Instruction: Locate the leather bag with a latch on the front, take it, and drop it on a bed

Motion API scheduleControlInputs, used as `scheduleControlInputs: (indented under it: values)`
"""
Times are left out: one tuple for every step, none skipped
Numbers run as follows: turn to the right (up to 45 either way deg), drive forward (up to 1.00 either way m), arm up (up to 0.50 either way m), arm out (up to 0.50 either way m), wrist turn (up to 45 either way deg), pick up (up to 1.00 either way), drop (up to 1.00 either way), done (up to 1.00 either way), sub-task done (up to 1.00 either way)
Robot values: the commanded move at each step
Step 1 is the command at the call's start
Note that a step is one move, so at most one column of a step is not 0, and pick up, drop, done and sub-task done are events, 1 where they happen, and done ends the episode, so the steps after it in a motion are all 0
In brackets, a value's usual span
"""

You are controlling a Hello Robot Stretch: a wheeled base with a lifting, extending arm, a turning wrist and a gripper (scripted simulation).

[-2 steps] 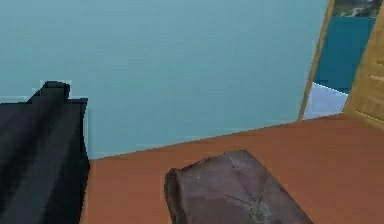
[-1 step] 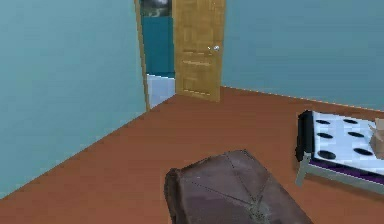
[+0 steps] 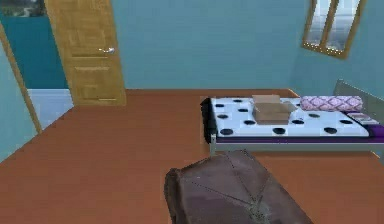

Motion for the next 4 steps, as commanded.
scheduleControlInputs:
  values:
    - [0.0, 0.05, 0.0, 0.0, 0.0, 0.0, 0.0, 0.0, 0.0]
    - [-12.0, 0.0, 0.0, 0.0, 0.0, 0.0, 0.0, 0.0, 0.0]
    - [0.0, 1.0, 0.0, 0.0, 0.0, 0.0, 0.0, 0.0, 0.0]
    - [-3.0, 0.0, 0.0, 0.0, 0.0, 0.0, 0.0, 0.0, 0.0]
